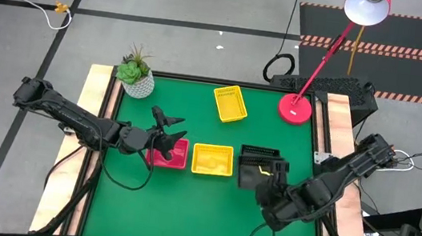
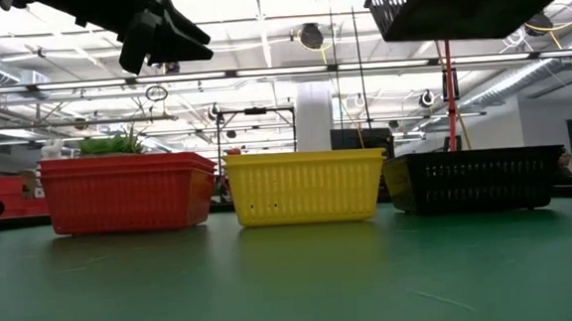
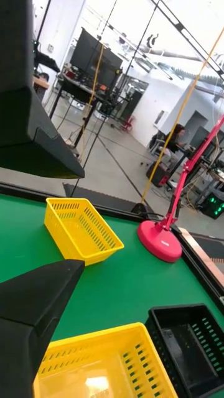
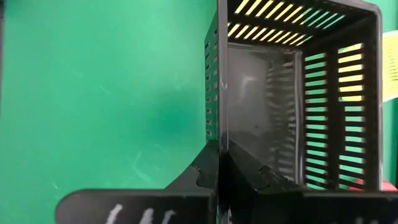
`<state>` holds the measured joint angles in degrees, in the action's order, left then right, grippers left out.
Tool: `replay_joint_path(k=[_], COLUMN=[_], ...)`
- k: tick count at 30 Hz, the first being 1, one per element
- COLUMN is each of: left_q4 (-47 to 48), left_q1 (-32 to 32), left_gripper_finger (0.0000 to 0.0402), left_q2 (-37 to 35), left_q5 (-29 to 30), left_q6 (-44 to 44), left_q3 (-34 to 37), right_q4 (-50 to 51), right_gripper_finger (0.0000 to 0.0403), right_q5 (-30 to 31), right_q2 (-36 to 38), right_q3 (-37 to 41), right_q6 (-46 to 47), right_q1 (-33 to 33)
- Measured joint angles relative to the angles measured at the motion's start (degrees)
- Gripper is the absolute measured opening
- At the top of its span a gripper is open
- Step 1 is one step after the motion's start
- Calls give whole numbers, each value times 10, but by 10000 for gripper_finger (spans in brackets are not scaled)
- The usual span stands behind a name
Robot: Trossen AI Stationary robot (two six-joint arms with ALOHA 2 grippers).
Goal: Stack baskets by color
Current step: Stack the black bin on top of the black bin
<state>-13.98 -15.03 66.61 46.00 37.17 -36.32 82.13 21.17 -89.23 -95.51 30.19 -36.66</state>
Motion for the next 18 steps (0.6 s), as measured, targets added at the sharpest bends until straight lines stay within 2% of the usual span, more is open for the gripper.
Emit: replay_joint_path(k=[7,18], left_q4=[0,0], left_q1=[0,4], left_gripper_finger=[225,225], left_q2=[0,0], left_q5=[0,0], left_q6=[0,-3], left_q3=[0,0], right_q4=[-17,-118], right_gripper_finger=[6,6], right_q5=[0,-1], right_q2=[32,125], right_q3=[79,224], right_q6=[-3,-44], right_q1=[18,54])
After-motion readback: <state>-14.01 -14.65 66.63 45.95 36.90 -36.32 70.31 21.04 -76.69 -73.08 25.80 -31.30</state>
